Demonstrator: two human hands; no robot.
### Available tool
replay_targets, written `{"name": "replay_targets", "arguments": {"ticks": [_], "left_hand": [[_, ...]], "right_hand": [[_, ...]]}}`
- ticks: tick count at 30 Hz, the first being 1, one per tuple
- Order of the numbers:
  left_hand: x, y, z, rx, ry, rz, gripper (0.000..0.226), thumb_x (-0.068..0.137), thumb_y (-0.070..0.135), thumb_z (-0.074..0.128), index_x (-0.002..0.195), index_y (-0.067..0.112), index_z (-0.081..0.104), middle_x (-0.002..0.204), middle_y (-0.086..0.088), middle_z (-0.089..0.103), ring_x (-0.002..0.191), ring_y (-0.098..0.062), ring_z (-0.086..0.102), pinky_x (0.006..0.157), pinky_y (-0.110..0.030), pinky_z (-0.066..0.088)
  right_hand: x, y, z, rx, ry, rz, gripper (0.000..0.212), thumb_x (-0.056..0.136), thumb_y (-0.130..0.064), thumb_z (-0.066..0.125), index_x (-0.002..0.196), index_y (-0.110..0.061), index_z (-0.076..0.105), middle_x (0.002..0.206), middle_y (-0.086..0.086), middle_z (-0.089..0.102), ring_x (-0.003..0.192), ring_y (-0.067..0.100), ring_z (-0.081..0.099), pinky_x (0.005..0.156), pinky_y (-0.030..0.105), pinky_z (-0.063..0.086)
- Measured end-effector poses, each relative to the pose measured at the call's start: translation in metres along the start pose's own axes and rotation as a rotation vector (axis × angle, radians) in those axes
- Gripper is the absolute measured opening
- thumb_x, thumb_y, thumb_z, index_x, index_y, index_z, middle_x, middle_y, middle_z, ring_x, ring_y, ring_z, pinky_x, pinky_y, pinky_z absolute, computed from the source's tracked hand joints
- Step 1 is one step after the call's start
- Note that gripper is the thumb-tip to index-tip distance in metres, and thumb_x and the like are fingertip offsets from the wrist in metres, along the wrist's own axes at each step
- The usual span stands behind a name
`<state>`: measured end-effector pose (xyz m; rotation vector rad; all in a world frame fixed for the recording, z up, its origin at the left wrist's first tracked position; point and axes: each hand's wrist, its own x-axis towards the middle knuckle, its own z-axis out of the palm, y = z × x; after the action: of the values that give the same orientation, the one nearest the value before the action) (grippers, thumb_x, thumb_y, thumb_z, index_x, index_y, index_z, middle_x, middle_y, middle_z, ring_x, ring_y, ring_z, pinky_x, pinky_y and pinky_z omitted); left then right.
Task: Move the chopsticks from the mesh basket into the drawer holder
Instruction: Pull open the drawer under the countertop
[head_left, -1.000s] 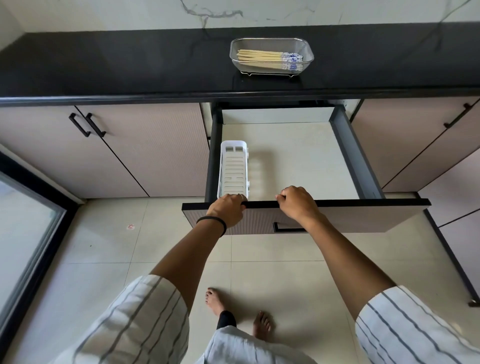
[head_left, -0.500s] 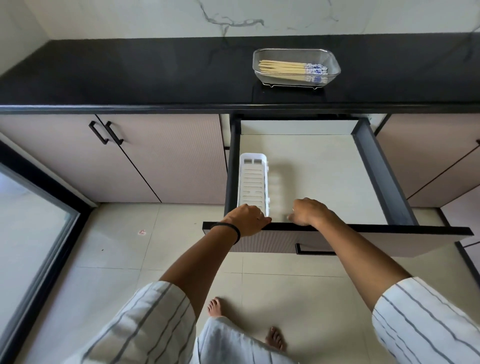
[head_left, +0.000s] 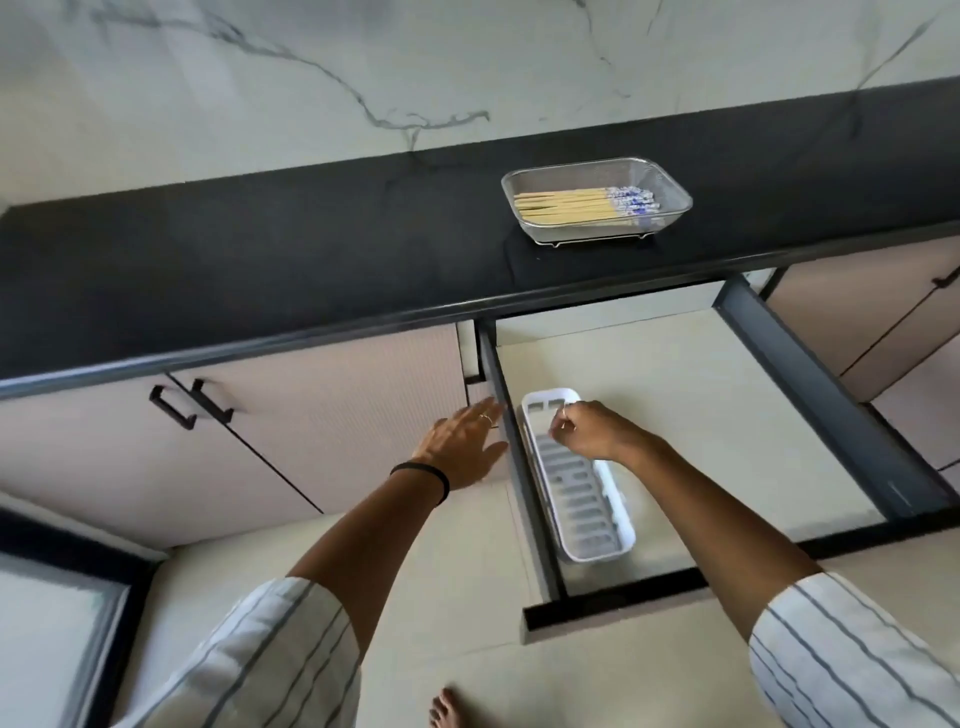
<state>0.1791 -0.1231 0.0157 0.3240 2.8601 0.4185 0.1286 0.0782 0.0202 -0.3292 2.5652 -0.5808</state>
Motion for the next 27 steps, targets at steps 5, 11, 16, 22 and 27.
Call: {"name": "replay_targets", "arguments": {"ticks": [5, 11, 16, 22, 27], "left_hand": [[0.016, -0.052, -0.033, 0.014, 0.035, 0.032, 0.064, 0.101, 0.033, 0.045, 0.154, 0.016, 0.014, 0.161, -0.003, 0.011, 0.146, -0.022, 0.019, 0.116, -0.042, 0.023], [0.055, -0.069, -0.056, -0.034, 0.103, 0.129, 0.069, 0.099, 0.029, 0.049, 0.155, 0.018, 0.008, 0.162, -0.003, 0.005, 0.146, -0.022, 0.017, 0.116, -0.041, 0.023], [0.106, -0.065, -0.066, -0.11, 0.143, 0.224, 0.076, 0.096, 0.022, 0.055, 0.154, 0.025, 0.006, 0.162, -0.004, 0.004, 0.144, -0.027, 0.025, 0.116, -0.044, 0.024], [0.171, -0.056, -0.081, -0.185, 0.29, 0.234, 0.084, 0.093, 0.02, 0.058, 0.153, 0.03, 0.001, 0.162, -0.001, 0.003, 0.14, -0.023, 0.033, 0.112, -0.04, 0.027], [0.226, -0.047, -0.089, -0.205, 0.345, 0.192, 0.082, 0.094, 0.027, 0.058, 0.154, 0.029, 0.002, 0.162, 0.002, -0.004, 0.142, -0.022, 0.027, 0.112, -0.037, 0.027]], "right_hand": [[0.024, -0.029, -0.013, 0.111, 0.124, -0.01, 0.025, 0.094, -0.019, 0.05, 0.103, -0.003, 0.067, 0.112, 0.013, 0.068, 0.096, 0.023, 0.062, 0.082, 0.027, 0.046], [0.055, -0.045, -0.038, 0.201, 0.313, -0.046, 0.02, 0.093, -0.019, 0.05, 0.1, -0.012, 0.067, 0.105, 0.004, 0.068, 0.088, 0.014, 0.06, 0.077, 0.022, 0.042], [0.077, -0.038, -0.069, 0.214, 0.444, -0.019, 0.019, 0.093, -0.018, 0.051, 0.097, -0.012, 0.068, 0.104, 0.006, 0.069, 0.093, 0.02, 0.063, 0.083, 0.028, 0.049], [0.117, -0.033, -0.12, 0.15, 0.625, -0.081, 0.02, 0.093, -0.014, 0.055, 0.11, -0.01, 0.067, 0.112, 0.008, 0.063, 0.102, 0.022, 0.061, 0.086, 0.029, 0.048], [0.162, -0.025, -0.161, 0.004, 0.709, -0.116, 0.027, 0.092, -0.016, 0.056, 0.118, -0.012, 0.062, 0.127, 0.003, 0.055, 0.116, 0.022, 0.054, 0.103, 0.035, 0.044]]}}
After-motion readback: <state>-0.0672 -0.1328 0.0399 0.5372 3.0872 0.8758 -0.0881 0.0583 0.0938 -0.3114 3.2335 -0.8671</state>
